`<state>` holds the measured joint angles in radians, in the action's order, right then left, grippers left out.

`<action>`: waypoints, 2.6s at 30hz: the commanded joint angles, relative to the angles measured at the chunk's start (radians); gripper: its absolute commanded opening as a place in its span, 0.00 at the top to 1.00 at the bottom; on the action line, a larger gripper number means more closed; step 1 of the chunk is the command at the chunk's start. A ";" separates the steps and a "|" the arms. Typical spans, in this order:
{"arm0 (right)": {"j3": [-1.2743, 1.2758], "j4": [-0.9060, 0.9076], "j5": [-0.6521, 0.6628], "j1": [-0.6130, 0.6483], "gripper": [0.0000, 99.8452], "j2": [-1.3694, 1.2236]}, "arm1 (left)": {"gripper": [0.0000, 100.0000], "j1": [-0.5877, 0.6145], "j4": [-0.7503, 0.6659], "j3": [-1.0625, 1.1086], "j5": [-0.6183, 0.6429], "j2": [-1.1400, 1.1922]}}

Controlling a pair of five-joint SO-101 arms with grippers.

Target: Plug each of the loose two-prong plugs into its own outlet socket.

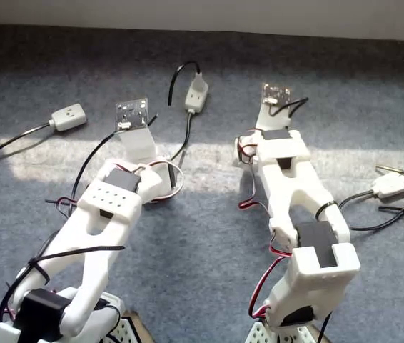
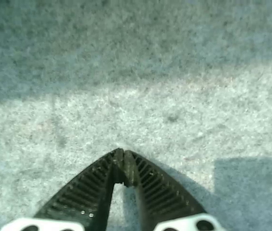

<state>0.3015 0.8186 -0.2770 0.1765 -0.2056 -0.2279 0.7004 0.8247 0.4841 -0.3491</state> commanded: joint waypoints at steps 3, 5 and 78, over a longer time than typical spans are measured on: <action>-0.007 -0.015 0.009 -0.015 0.99 0.022 | 0.99 0.008 -0.006 0.042 -0.017 -0.010; -0.007 -0.015 0.009 -0.015 0.99 0.022 | 0.99 0.041 -0.005 0.048 -0.069 -0.010; -0.008 0.024 0.095 0.084 0.99 0.030 | 0.56 1.041 0.198 0.081 0.104 -0.407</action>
<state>0.3015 0.8186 -0.2524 0.2025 -0.2056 0.6283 0.8984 0.9122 0.5777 -0.7250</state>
